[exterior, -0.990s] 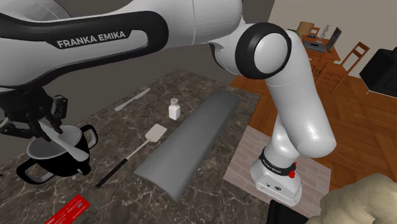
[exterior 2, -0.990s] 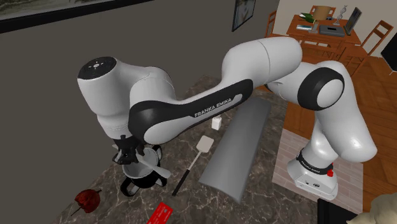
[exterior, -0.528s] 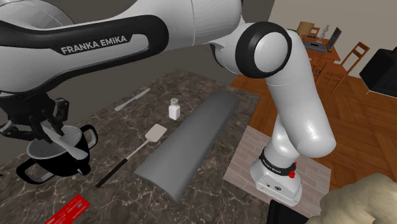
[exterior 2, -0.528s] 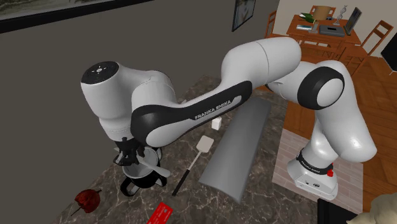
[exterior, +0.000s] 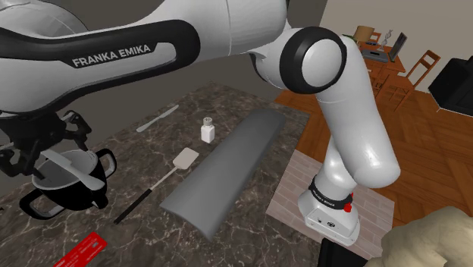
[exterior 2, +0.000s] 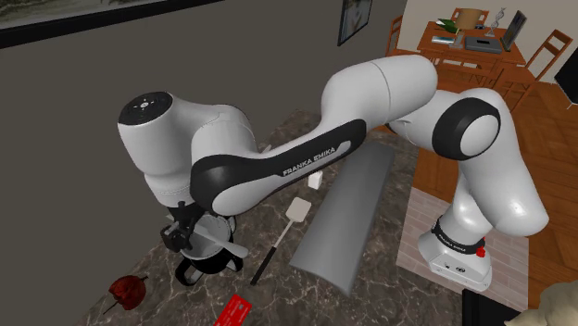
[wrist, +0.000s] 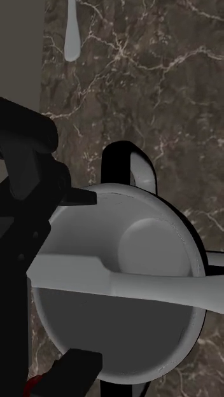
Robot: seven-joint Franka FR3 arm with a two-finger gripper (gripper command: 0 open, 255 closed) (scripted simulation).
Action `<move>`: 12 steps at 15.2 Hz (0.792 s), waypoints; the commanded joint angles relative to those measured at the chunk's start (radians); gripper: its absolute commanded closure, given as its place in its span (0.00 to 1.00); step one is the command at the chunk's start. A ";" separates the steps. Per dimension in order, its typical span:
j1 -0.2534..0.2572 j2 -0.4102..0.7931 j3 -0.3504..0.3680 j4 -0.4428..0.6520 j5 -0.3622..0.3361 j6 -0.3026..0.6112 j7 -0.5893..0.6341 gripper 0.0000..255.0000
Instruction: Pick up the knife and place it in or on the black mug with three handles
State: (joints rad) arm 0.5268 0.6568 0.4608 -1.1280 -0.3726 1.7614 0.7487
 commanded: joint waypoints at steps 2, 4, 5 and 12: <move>0.015 0.000 0.002 0.069 0.003 -0.066 -0.008 0.00; 0.035 0.010 0.001 0.148 0.001 -0.133 -0.017 0.00; 0.035 0.010 0.001 0.148 0.001 -0.133 -0.017 0.00; 0.035 0.010 0.001 0.148 0.001 -0.133 -0.017 0.00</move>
